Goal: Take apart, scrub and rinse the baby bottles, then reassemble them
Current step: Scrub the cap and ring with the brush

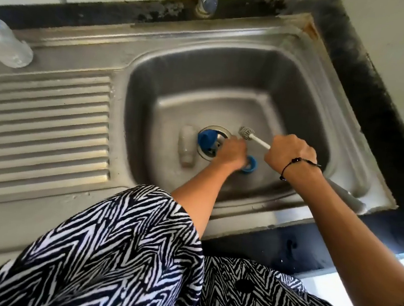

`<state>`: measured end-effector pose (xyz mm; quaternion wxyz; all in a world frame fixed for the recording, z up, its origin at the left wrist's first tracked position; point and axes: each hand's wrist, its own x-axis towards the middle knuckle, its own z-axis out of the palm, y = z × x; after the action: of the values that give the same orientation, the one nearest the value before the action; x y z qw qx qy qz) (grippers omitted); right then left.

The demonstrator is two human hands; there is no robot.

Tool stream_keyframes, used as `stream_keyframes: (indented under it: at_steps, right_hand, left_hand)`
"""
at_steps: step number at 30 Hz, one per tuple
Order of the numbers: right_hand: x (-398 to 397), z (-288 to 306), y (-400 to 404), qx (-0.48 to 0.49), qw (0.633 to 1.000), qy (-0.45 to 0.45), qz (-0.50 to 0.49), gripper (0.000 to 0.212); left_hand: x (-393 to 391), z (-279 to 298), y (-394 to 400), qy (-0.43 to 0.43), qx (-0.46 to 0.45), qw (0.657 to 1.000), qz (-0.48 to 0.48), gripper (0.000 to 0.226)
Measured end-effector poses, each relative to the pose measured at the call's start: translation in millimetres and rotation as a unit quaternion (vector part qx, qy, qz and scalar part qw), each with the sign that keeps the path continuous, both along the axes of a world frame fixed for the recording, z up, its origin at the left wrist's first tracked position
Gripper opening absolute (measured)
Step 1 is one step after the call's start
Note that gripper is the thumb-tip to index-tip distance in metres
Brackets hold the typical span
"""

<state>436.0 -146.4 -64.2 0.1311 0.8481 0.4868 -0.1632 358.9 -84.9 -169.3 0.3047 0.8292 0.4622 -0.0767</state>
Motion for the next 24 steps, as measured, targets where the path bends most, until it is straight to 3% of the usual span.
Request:
stream_keyframes:
  at_steps: [4, 9, 15, 18, 20, 21, 22, 24]
  right_hand:
    - [3, 1, -5, -0.014, 1.0, -0.005, -0.004, 0.028]
    - [6, 7, -8, -0.015, 1.0, -0.008, -0.011, 0.029]
    - [11, 18, -5, -0.002, 1.0, 0.007, 0.021, 0.029]
    - [22, 28, -4, 0.013, 0.999, 0.023, 0.023, 0.029]
    - [31, 33, -6, 0.033, 0.998, 0.038, 0.025, 0.027]
    - [34, 35, -7, 0.043, 0.998, 0.045, 0.029, 0.025]
    - [35, 36, -7, 0.051, 0.997, 0.055, 0.03, 0.023]
    - [35, 43, -5, 0.07, 0.993, 0.083, 0.05, 0.022]
  left_hand:
    - [16, -18, -9, 0.02, -0.037, 0.998, -0.035, 0.047]
    - [29, -22, -13, 0.059, -0.037, 0.996, -0.063, 0.072]
    - [41, -25, -13, 0.091, -0.002, 0.994, -0.061, 0.045]
    - [45, -11, -11, 0.065, -0.015, 0.998, -0.003, 0.046]
    - [44, -1, -6, -0.009, -0.081, 0.988, 0.132, 0.047]
    - [43, 2, -1, -0.079, -0.144, 0.954, 0.25, 0.047]
    - [41, 5, 3, -0.175, -0.212, 0.883, 0.382, 0.043]
    - [31, 23, 11, -0.371, -0.281, 0.672, 0.577, 0.024]
